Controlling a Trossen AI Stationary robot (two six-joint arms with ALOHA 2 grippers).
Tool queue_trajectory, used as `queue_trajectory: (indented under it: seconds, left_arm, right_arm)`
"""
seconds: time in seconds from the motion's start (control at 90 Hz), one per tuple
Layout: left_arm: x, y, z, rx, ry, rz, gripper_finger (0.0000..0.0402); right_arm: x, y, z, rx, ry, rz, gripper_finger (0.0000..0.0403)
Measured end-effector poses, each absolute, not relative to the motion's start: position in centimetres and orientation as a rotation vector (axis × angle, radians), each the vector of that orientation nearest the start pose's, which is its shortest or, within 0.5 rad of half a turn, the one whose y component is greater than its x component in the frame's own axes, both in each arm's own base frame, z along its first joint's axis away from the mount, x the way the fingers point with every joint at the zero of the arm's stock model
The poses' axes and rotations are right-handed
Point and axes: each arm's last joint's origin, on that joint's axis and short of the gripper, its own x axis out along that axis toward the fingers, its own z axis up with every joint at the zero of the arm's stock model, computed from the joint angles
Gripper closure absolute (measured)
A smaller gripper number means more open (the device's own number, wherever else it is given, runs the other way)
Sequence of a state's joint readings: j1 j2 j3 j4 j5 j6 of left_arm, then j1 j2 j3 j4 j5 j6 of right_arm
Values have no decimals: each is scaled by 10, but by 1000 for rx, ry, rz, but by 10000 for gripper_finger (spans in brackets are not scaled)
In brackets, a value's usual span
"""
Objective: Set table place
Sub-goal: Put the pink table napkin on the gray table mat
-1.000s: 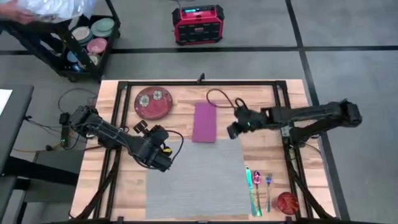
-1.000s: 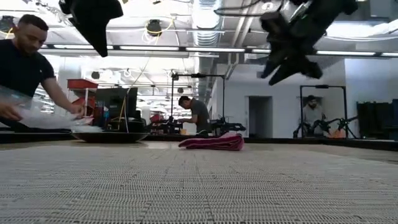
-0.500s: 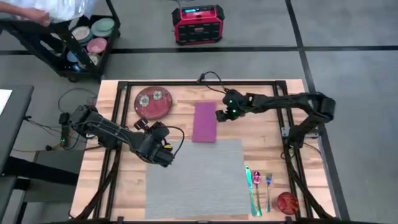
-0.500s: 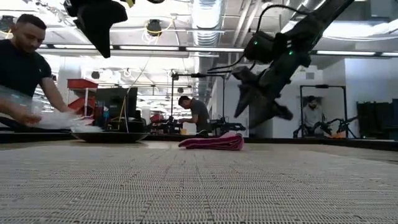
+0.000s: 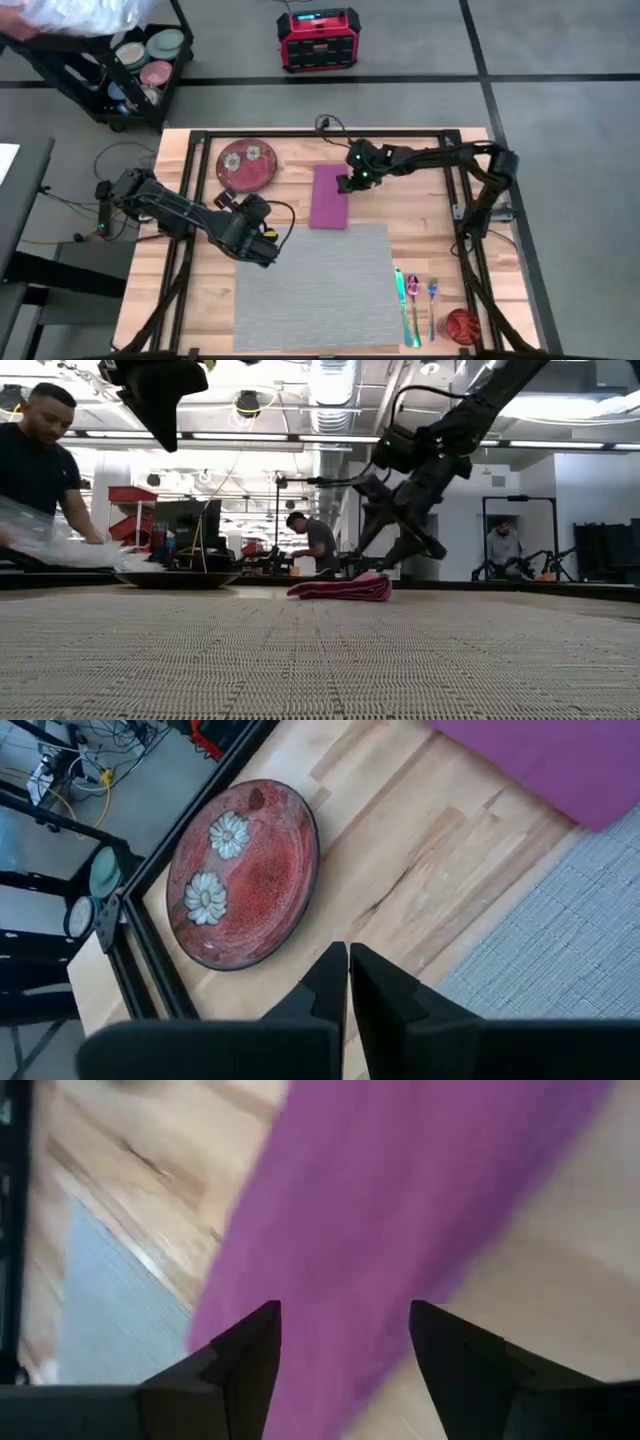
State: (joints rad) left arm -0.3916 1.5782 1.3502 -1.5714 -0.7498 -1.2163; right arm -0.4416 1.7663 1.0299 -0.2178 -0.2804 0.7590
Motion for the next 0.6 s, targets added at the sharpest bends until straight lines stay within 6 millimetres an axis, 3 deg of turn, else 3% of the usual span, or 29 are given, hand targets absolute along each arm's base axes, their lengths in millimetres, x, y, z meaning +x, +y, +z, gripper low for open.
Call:
queue_trajectory:
  seconds: [0.256, 0.6]
  left_arm:
    - [238, -79, 284, -5, 1045, 1019, 401]
    - [225, -76, 280, -40, 1040, 1037, 401]
  right_arm:
    - [313, -142, 158, 1009, 951, -531, 196]
    - [314, -147, 159, 980, 911, -560, 196]
